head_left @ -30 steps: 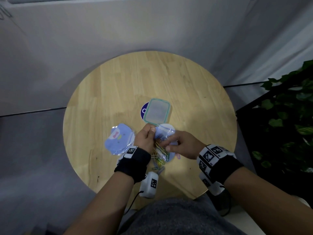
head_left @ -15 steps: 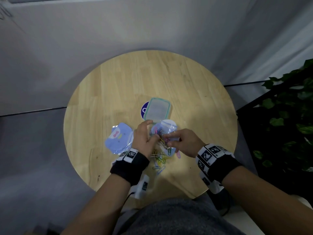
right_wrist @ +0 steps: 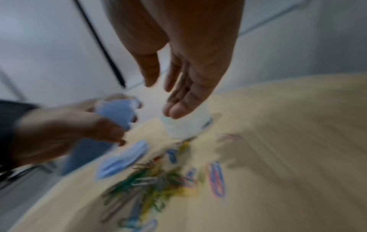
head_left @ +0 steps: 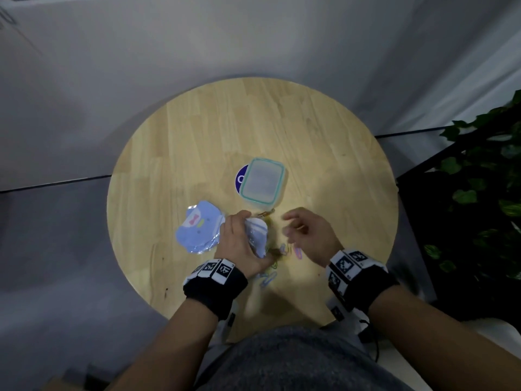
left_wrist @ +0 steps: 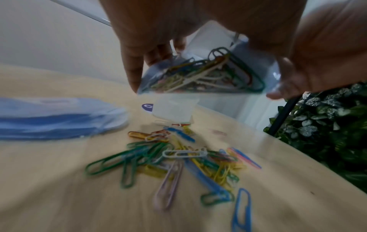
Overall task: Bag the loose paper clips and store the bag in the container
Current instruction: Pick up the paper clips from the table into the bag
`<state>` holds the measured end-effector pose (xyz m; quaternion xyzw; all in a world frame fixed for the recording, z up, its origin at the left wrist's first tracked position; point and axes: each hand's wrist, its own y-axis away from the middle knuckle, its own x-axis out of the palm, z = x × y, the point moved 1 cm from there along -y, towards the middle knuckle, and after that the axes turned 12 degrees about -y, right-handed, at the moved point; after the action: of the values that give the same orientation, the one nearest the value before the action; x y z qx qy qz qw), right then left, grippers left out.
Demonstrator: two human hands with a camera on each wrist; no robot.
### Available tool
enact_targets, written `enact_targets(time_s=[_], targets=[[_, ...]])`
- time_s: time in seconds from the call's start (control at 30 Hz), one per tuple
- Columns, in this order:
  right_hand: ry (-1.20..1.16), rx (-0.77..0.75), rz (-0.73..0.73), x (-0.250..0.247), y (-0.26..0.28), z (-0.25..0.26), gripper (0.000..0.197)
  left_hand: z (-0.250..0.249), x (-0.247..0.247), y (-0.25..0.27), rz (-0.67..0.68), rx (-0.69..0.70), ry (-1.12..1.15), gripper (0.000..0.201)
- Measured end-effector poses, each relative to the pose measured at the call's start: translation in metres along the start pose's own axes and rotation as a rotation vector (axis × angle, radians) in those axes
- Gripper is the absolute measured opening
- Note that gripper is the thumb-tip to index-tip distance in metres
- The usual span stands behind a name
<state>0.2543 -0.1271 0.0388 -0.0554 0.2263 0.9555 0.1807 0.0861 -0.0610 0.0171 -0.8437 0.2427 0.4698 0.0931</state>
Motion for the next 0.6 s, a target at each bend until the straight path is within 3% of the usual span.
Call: enact_targets(time_s=[0.07,0.17,0.33,0.4,0.47,0.53,0.6], targets=[[0.232,0.195,-0.156,-0.015,-0.012,-0.021,0.026,0.010,-0.002,0.005,0.017,-0.050,-0.036,0.093],[0.509,0.414,-0.083,-0.011,-0.014,-0.047,0.056,0.017,-0.005,0.013,0.034,-0.090,-0.071,0.105],[0.661,0.233,0.016,0.038,-0.011,-0.052,0.088,0.030,-0.006,0.026,0.070,-0.199,-0.094,0.108],[0.800,0.125,0.114,0.054,-0.011,-0.048,0.083,0.035,-0.005,0.031,0.081,-0.211,-0.117,0.104],[0.884,0.055,0.171,0.061,-0.012,-0.046,0.063,0.037,-0.004,0.034,0.074,-0.227,-0.124,0.100],[0.899,0.013,0.183,0.062,-0.013,-0.046,0.044,0.038,-0.003,0.036,0.064,-0.236,-0.121,0.095],[0.871,-0.013,0.198,0.057,-0.015,-0.049,0.039,0.038,-0.003,0.038,0.069,-0.236,-0.118,0.092]])
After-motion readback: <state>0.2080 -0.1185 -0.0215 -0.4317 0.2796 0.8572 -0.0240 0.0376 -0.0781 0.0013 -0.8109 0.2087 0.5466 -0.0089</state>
